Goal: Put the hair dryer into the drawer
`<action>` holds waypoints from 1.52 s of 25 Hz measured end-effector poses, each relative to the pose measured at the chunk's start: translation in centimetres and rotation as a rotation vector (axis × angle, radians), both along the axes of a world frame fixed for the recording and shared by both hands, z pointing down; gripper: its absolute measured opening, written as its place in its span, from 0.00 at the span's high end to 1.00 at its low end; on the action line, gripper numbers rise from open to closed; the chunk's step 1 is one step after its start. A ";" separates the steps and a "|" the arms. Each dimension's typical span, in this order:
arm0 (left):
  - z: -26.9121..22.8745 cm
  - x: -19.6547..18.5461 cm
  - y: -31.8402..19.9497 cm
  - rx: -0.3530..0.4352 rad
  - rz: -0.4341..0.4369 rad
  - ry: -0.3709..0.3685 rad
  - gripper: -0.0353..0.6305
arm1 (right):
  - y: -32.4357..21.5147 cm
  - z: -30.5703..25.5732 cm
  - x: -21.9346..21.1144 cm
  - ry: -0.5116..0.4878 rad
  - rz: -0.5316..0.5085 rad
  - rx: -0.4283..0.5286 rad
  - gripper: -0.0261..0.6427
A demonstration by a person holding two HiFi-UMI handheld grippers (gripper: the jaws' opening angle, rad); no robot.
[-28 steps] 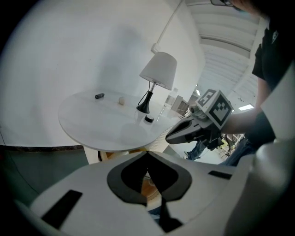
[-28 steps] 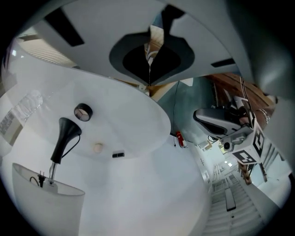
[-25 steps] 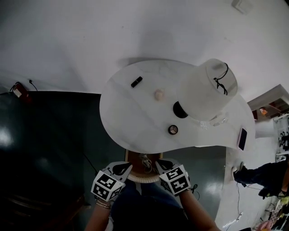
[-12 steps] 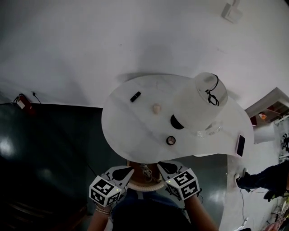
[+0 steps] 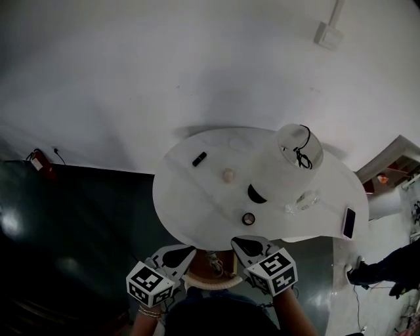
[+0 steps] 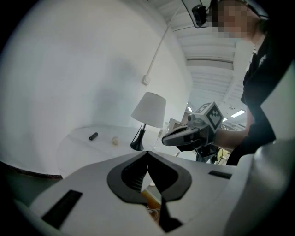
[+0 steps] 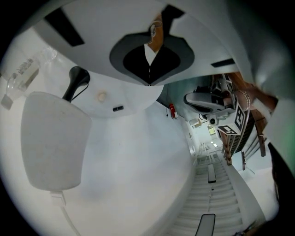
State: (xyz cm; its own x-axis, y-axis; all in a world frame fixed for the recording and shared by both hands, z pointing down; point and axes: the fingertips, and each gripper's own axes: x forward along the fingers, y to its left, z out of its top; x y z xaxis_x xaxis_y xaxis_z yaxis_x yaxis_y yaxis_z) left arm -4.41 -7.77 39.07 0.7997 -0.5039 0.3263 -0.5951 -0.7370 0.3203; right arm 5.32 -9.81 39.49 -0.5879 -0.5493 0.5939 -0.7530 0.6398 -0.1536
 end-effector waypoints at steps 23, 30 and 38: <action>-10.5 -1.6 -3.3 0.244 -0.073 0.009 0.92 | -2.8 -11.3 0.8 -0.118 -0.040 0.306 0.93; -12.0 -2.0 -4.3 0.295 -0.094 0.003 0.92 | -2.8 -14.6 0.9 -0.157 -0.062 0.419 0.93; -13.1 -2.3 -4.8 0.325 -0.117 0.018 0.92 | -2.5 -17.5 1.2 -0.171 -0.087 0.543 0.93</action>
State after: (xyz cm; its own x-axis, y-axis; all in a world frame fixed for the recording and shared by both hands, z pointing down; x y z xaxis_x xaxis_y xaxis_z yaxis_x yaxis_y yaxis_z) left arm -6.75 -12.53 25.93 0.7348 -0.6675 0.1205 -0.6778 -0.7296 0.0915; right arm 6.49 -12.35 22.01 -0.7073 -0.6945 0.1320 -0.6877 0.7192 0.0993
